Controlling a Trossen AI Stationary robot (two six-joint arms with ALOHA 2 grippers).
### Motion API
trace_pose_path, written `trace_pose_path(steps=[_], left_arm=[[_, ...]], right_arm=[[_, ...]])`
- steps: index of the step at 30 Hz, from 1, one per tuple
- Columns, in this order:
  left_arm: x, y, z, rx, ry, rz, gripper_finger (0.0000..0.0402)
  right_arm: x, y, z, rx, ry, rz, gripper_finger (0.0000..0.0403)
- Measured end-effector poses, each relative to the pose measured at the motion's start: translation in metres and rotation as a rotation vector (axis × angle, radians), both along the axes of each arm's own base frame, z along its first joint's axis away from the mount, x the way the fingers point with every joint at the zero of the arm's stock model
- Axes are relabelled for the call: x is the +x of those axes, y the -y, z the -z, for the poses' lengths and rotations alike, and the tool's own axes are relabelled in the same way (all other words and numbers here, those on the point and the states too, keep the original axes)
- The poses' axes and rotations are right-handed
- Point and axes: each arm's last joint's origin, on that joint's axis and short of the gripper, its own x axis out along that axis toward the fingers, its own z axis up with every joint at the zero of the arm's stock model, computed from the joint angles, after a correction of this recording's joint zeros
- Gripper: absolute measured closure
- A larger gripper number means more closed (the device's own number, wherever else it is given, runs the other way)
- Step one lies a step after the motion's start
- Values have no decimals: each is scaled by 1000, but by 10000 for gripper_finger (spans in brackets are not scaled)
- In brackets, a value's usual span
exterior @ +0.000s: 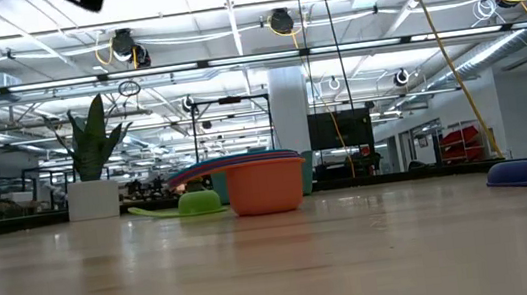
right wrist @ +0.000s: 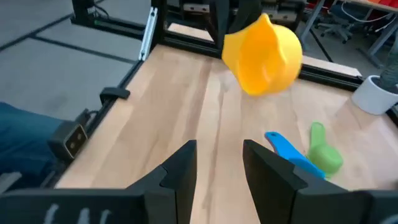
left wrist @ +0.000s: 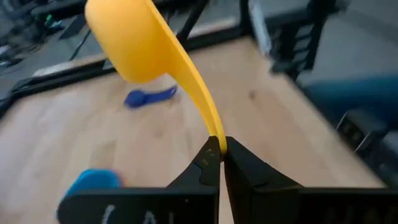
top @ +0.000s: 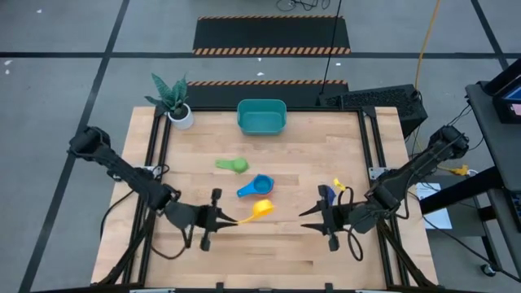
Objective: Nest measuring cups in basket
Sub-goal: Stack the yellow measuring cup on top of the light blue measuring cup
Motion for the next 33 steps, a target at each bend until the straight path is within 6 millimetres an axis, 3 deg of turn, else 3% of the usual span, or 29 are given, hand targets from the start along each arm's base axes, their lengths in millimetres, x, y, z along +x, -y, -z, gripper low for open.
trace_pose_path(steps=[4,9,22,33], left_arm=[[1,-19,19,-96,85,-3,393],[5,-50,38,-235,60,-82,395],[16,-104,47,-529,-63,-17,396],[15,-119,54,-600,-151,-87,394]], right_arm=[[-2,1,0,-58,-5,-23,277],[-3,3,3,-148,-31,-53,277],[-4,14,12,-271,-122,-52,277],[-10,18,7,-241,-129,-37,277]])
